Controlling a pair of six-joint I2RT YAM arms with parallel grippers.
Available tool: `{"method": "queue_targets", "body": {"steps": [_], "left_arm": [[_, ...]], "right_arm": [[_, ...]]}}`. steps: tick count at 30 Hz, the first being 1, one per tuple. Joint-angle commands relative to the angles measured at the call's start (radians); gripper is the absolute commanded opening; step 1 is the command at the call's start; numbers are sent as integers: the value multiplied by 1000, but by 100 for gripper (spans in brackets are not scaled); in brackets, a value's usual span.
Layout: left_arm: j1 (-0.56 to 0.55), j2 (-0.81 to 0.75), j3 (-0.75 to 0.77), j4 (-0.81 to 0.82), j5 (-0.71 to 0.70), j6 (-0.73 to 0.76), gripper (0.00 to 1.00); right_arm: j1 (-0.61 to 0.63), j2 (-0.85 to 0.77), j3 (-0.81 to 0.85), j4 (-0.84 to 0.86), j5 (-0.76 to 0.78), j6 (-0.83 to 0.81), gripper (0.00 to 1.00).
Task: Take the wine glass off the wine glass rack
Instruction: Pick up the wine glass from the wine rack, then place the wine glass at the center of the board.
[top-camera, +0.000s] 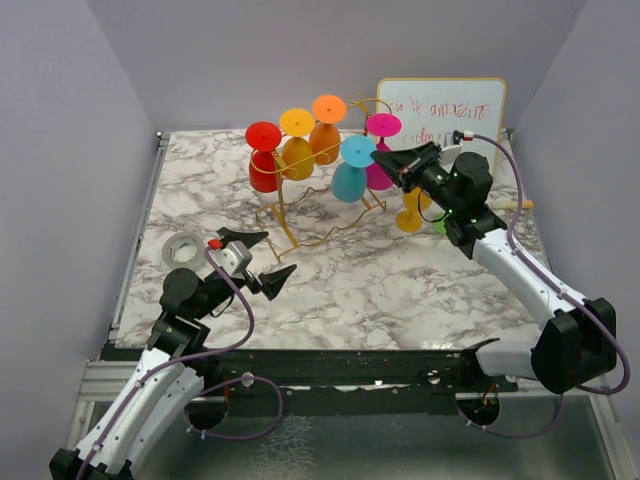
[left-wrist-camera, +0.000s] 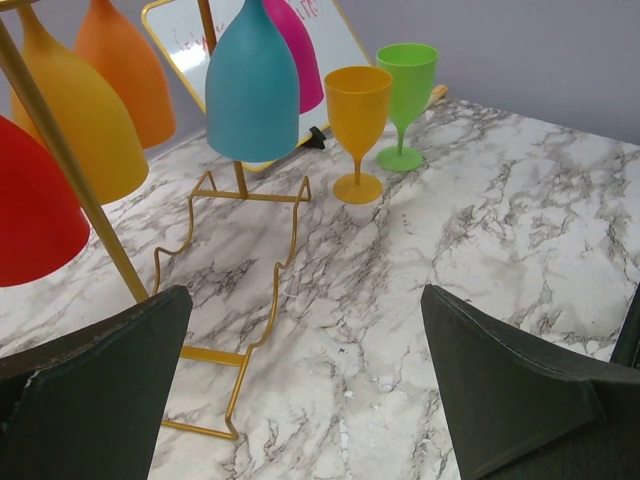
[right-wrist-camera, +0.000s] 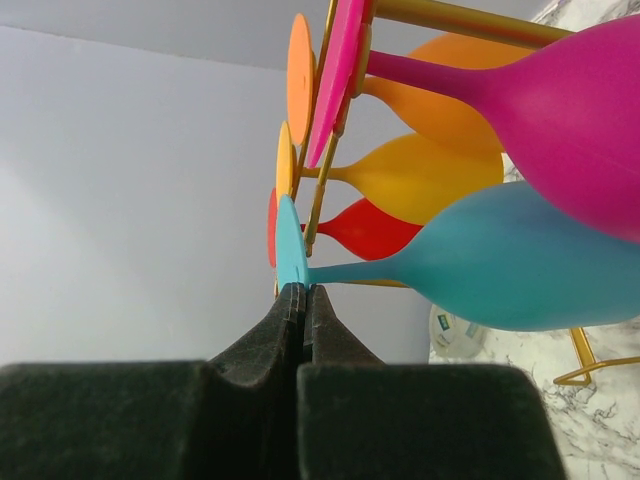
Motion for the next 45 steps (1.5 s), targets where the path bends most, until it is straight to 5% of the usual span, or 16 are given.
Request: {"method": "queue_targets", "body": {"steps": [1,23,30,40,45], "left_arm": [[6,-2,-12,27,-70,-67,99],[9,33,104,-108,-223,-209,99],[11,81,132,-124,-123,-246,99],[9,273,113,78,142,-580,99],[-7,370,181,114,202,-619,99]], "right_arm": [[3,-41,-21,31,-31,7,0],[4,-183,-132,27,-265,-304,1],[3,-225,-128,-131,-427,-599,0],[4,-296,-229,-233,-617,-773,0],[3,-330,-280,-218,-642,-772,0]]}}
